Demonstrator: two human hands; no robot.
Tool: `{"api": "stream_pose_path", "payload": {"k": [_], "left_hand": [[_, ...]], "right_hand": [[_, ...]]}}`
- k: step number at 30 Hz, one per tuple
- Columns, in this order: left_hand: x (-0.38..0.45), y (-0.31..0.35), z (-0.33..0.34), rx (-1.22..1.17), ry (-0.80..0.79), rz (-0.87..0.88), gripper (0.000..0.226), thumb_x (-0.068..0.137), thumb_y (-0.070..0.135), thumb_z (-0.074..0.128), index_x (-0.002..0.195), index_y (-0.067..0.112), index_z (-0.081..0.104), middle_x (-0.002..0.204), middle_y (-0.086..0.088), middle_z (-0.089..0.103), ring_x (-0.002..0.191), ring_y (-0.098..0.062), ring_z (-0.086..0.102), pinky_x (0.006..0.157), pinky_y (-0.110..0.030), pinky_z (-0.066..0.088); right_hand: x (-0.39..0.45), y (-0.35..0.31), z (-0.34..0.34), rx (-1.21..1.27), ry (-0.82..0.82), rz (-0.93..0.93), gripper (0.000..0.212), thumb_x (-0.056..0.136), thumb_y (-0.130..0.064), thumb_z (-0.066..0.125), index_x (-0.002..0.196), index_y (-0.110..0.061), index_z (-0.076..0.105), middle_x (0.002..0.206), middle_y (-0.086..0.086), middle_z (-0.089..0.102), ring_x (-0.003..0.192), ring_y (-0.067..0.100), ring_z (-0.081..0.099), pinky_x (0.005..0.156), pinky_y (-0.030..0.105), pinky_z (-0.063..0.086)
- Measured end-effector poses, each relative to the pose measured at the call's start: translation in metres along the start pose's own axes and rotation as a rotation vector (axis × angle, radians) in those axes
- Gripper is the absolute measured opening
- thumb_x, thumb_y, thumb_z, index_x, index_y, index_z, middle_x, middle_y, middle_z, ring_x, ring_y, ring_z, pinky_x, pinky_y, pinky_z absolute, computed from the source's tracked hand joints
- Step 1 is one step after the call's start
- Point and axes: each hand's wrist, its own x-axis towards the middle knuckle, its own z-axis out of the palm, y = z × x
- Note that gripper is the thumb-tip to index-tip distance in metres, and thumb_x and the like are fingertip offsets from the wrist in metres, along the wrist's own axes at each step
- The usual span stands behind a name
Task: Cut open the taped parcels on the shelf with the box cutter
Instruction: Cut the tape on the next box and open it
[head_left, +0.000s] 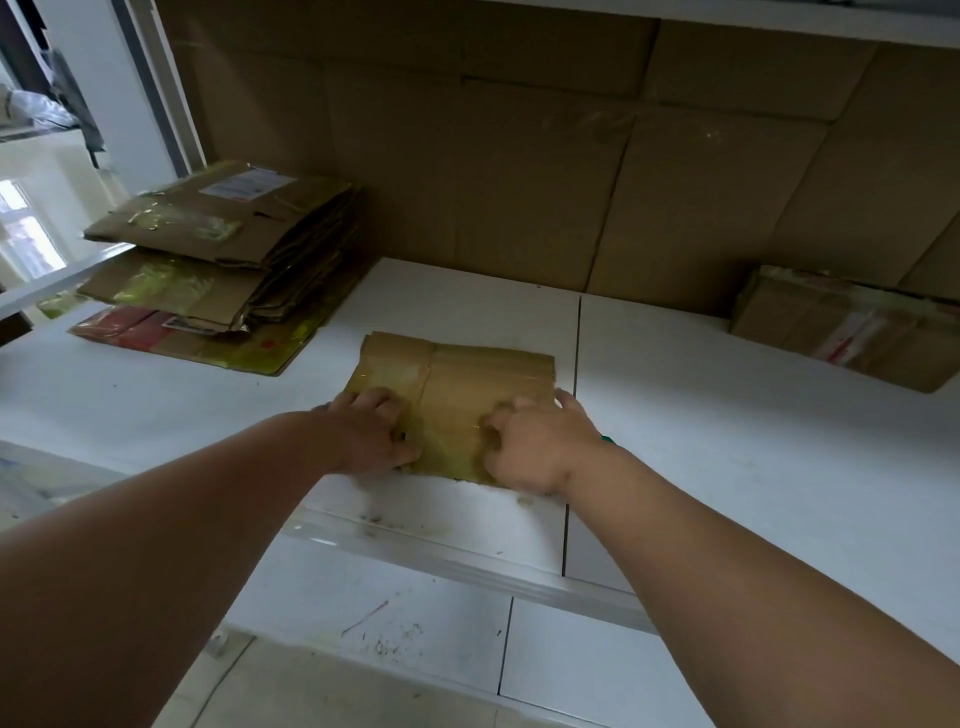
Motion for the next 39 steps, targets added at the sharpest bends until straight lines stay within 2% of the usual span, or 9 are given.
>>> {"api": "stream_pose_path", "payload": {"k": [3,7,13,17,20,24,30,35,39], "left_hand": [[0.002,0.000,-0.005,0.065,0.037,-0.013,0.087,0.085,0.069,0.040,0.154,0.030,0.005,0.156,-0.001,0.016,0.140,-0.032,0.019,0.112,-0.047,0.022],[0.004,-0.001,0.010,0.181,0.136,0.067,0.085,0.087,0.069,0.022,0.156,0.021,0.006,0.158,-0.004,0.010,0.144,-0.033,0.009,0.118,-0.045,0.006],[0.014,-0.003,0.004,-0.050,-0.045,0.091,0.097,0.089,0.070,0.039,0.155,0.016,-0.005,0.163,-0.001,-0.012,0.149,-0.022,-0.013,0.120,-0.040,0.000],[0.021,-0.005,-0.003,-0.045,0.003,0.052,0.095,0.082,0.083,0.028,0.153,0.023,0.009,0.162,0.002,0.006,0.148,-0.025,0.008,0.117,-0.047,0.014],[0.030,-0.001,-0.001,0.014,0.139,0.027,0.079,0.091,0.073,0.017,0.153,0.025,0.010,0.158,-0.004,0.019,0.143,-0.030,0.018,0.112,-0.049,0.019],[0.042,0.000,-0.001,0.163,0.190,0.076,0.073,0.093,0.069,0.014,0.153,0.028,0.012,0.150,-0.005,0.025,0.136,-0.029,0.024,0.107,-0.048,0.023],[0.053,-0.002,-0.007,0.057,0.238,0.121,0.061,0.098,0.058,0.025,0.147,0.022,0.028,0.157,-0.008,0.020,0.145,-0.031,0.013,0.117,-0.048,0.012],[0.064,-0.005,-0.003,-0.021,0.144,0.119,0.075,0.096,0.065,0.022,0.153,0.018,0.012,0.164,-0.002,-0.003,0.150,-0.021,-0.008,0.119,-0.041,-0.005],[0.069,-0.008,-0.005,-0.012,0.074,0.061,0.085,0.088,0.077,0.018,0.155,0.028,-0.004,0.164,0.003,-0.005,0.150,-0.019,-0.005,0.118,-0.041,-0.003]], "right_hand": [[0.003,-0.010,0.007,0.078,0.157,-0.003,0.059,0.099,-0.054,0.019,0.145,-0.024,0.039,0.149,0.011,0.036,0.139,0.030,0.031,0.114,0.042,0.021],[0.004,-0.005,0.038,0.076,0.013,-0.044,0.073,0.095,-0.067,0.008,0.157,-0.030,-0.006,0.163,-0.003,-0.019,0.149,0.015,-0.019,0.121,0.042,-0.010],[0.023,-0.007,0.020,0.159,-0.048,0.020,0.072,0.088,-0.064,0.033,0.152,-0.033,0.022,0.160,-0.003,0.015,0.147,0.020,0.010,0.116,0.040,0.013],[0.029,-0.016,0.020,0.082,0.128,0.100,0.058,0.091,-0.064,0.024,0.134,-0.029,0.039,0.132,0.002,0.038,0.126,0.023,0.033,0.102,0.041,0.028],[0.029,-0.020,0.037,0.064,0.164,0.109,0.069,0.092,-0.068,0.013,0.149,-0.030,0.020,0.145,0.004,0.029,0.134,0.027,0.026,0.113,0.044,0.020],[0.038,-0.014,0.039,0.079,0.051,0.084,0.076,0.092,-0.068,0.010,0.156,-0.030,-0.007,0.164,-0.002,-0.014,0.150,0.019,-0.014,0.121,0.044,-0.008],[0.062,-0.008,0.007,0.101,0.048,0.120,0.071,0.087,-0.069,0.025,0.148,-0.032,0.030,0.154,0.005,0.029,0.141,0.027,0.026,0.113,0.045,0.018],[0.072,0.004,0.025,0.083,0.046,0.100,0.087,0.086,-0.078,0.011,0.157,-0.028,0.002,0.165,0.001,0.001,0.151,0.023,-0.004,0.121,0.044,-0.004],[0.084,0.013,0.024,0.075,0.022,0.080,0.095,0.080,-0.083,0.011,0.157,-0.028,0.004,0.165,0.001,0.003,0.150,0.024,0.001,0.120,0.044,0.000]]}}
